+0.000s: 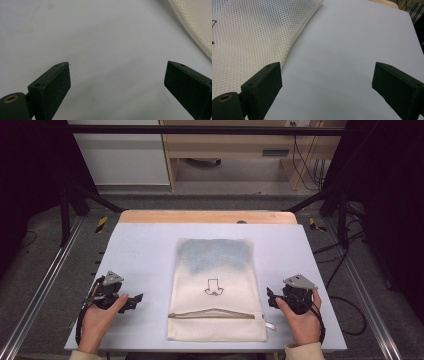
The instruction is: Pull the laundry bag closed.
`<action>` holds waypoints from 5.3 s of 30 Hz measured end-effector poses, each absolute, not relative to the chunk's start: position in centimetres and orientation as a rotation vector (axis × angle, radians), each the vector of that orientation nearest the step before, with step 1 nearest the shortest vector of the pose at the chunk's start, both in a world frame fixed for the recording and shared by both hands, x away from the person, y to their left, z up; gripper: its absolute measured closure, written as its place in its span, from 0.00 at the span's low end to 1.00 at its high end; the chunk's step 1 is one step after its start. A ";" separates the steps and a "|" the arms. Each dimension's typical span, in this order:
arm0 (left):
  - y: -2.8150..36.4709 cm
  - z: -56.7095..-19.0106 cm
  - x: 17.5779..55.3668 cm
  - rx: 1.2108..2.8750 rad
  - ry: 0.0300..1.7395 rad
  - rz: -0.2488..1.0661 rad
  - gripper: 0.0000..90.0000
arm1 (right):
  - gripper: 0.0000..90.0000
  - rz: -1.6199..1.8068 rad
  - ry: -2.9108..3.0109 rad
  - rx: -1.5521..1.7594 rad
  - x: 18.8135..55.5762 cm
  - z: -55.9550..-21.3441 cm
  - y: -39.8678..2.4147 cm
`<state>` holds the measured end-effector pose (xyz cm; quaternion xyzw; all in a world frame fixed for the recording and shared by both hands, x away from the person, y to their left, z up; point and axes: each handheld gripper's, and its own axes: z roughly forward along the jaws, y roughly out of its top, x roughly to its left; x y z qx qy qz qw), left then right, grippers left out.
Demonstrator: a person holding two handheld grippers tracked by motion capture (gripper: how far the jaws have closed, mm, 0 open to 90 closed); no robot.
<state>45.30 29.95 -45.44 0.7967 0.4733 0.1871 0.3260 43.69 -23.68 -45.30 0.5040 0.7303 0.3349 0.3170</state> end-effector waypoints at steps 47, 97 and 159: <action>29.1 -45.7 43.6 2.090 1.269 0.515 0.10 | 0.27 0.920 2.493 0.768 42.3 -40.5 -8.4; 30.8 -45.4 42.0 2.037 1.336 0.579 0.11 | 0.70 0.802 2.834 0.377 43.3 -41.0 1.8; 30.3 -45.0 42.1 2.067 1.259 0.462 0.12 | 0.91 0.837 2.958 0.341 44.5 -43.0 5.5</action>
